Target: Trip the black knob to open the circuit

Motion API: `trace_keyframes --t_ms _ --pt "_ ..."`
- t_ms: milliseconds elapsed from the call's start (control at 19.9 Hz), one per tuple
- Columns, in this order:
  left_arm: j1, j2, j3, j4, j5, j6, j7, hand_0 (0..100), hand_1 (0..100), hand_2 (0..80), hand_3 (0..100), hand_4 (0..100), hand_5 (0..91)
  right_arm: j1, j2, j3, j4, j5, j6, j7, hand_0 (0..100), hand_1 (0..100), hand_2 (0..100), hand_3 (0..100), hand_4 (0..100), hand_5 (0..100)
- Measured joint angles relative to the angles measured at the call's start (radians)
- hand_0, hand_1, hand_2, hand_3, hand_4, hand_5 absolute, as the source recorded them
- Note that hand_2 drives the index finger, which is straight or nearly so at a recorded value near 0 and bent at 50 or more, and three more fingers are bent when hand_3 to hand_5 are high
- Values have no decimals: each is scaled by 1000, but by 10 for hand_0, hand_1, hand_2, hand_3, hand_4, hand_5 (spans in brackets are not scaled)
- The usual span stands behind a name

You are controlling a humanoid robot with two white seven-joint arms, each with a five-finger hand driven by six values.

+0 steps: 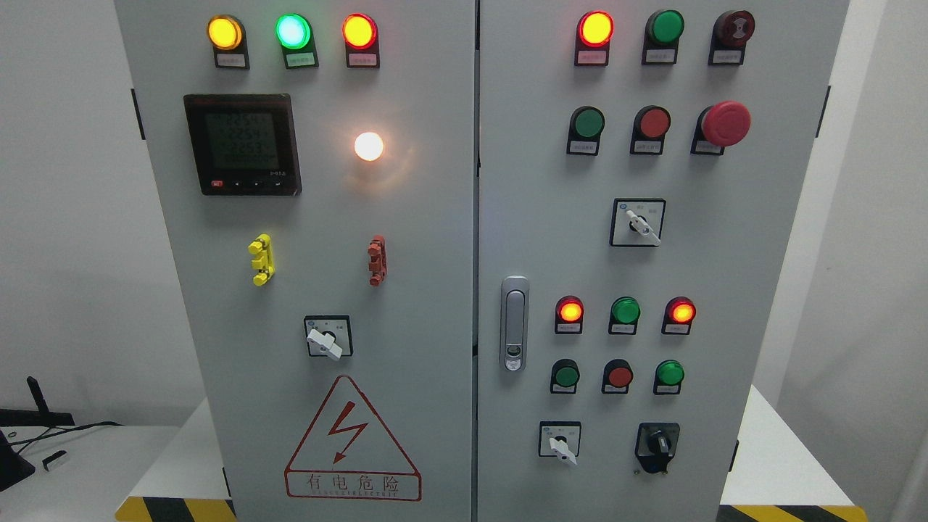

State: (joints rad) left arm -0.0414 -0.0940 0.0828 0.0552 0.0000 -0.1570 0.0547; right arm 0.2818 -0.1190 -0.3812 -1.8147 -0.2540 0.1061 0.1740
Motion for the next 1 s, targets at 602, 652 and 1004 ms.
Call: trace_keyframes --t_ms 602,652,1004 --pt "0 0 0 0 0 0 0 120 389 0 0 0 0 -215 -40 31 -36 0 91 -28 154 355 411 1000 1000 921" --pt "0 0 0 0 0 0 0 120 389 0 0 0 0 -226 -42 38 -36 0 95 -34 155 356 407 1000 1000 927" --pt "0 0 0 0 0 0 0 120 389 0 0 0 0 -265 -50 87 -26 0 115 -64 167 356 447 1000 1000 943"
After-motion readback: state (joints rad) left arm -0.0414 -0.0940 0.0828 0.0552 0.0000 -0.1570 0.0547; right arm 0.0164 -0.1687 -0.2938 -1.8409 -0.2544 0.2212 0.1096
